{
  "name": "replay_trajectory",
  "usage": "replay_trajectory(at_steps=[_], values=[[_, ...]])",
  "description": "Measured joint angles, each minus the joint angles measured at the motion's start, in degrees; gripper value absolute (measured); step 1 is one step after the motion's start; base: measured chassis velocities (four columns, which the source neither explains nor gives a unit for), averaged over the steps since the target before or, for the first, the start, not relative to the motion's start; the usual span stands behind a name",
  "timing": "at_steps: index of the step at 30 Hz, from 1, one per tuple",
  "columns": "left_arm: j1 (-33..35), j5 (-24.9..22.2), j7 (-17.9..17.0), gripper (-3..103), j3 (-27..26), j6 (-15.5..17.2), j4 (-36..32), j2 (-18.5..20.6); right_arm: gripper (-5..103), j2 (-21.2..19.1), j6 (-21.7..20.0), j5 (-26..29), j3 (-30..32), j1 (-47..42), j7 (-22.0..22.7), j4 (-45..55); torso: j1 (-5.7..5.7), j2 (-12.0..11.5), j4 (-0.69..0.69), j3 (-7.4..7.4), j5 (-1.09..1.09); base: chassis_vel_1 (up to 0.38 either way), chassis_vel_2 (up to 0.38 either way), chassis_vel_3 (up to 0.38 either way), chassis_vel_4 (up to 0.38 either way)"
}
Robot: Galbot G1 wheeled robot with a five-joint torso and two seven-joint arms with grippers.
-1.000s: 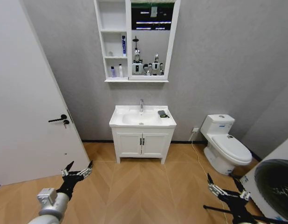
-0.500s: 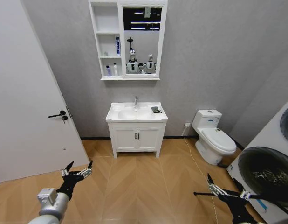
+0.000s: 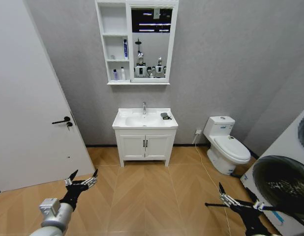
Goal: Move facial cleanser and shampoo from washbasin to cabinet, then wipe washbasin with towel.
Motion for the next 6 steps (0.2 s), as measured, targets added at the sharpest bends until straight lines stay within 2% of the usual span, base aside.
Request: replay_trajectory(at_steps=[6], values=[[0.0,0.0,0.0,100,0.0,0.0,0.0,0.0,100,0.0,0.0,0.0,0.0,0.0,0.0,0.0,0.0,0.0,0.0,0.0,0.0,0.0,0.0,0.0,0.0]])
